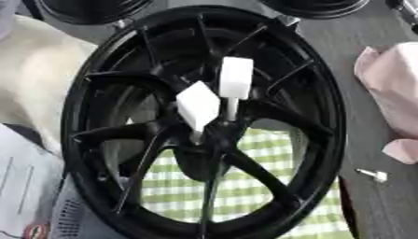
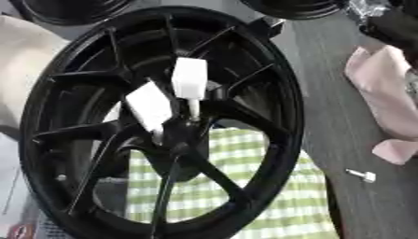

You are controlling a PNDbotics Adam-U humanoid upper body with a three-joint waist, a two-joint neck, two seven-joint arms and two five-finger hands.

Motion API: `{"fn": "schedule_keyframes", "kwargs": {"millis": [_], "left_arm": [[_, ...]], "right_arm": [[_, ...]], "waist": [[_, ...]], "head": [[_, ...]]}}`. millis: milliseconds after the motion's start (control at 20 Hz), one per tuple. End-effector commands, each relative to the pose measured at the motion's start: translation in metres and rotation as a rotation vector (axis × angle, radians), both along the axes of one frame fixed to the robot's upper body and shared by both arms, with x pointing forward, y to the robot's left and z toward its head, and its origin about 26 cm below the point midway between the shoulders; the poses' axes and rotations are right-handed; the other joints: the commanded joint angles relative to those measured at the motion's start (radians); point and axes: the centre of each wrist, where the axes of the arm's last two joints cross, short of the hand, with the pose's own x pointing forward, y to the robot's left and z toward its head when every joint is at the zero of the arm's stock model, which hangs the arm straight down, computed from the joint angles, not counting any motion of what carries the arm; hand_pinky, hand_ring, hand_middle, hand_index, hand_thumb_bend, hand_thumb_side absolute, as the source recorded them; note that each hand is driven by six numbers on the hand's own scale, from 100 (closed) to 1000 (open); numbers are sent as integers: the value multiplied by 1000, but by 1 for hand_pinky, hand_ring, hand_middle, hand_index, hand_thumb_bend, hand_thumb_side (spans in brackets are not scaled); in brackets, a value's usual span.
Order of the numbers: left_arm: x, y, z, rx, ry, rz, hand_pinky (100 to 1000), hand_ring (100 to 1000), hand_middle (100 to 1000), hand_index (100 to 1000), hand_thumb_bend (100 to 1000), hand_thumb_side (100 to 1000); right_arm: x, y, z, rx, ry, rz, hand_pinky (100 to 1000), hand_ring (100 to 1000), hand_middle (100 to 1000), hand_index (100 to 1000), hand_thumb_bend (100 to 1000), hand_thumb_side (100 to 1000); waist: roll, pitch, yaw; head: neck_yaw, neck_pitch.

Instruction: Pull the pin out of the wheel hub.

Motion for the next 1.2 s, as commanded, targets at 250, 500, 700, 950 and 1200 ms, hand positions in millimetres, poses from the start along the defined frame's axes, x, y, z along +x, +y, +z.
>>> {"fn": "schedule_keyframes", "kwargs": {"millis": [250, 500, 700, 950, 1200], "left_arm": [[-5, 6, 6, 40, -4, 20, 686, 658, 602, 713, 864, 502], [-6, 8, 1, 45, 17, 29, 686, 659, 602, 712, 864, 504], [-7, 11, -3, 50, 33, 39, 686, 659, 602, 712, 865, 503], [-7, 12, -3, 57, 38, 41, 686, 659, 601, 711, 867, 504], [-7, 13, -3, 65, 41, 39, 686, 658, 601, 711, 868, 505]], "right_arm": [[-17, 0, 49, -239, -48, 10, 870, 755, 690, 804, 525, 401], [-31, 8, 82, -465, -41, 78, 869, 770, 707, 810, 546, 418], [-42, 16, 104, -643, -51, 133, 867, 778, 718, 813, 552, 433], [-46, 31, 124, -884, -39, 249, 867, 787, 733, 814, 524, 443], [-39, 50, 138, -1171, 47, 385, 874, 797, 748, 822, 428, 473]], "waist": [[-11, -50, -1], [-20, -79, 8], [-26, -97, 14], [-28, -105, 21], [-28, -105, 24]], "head": [[-3, 15], [-9, 28], [-20, 25], [-31, 24], [-40, 25]]}}
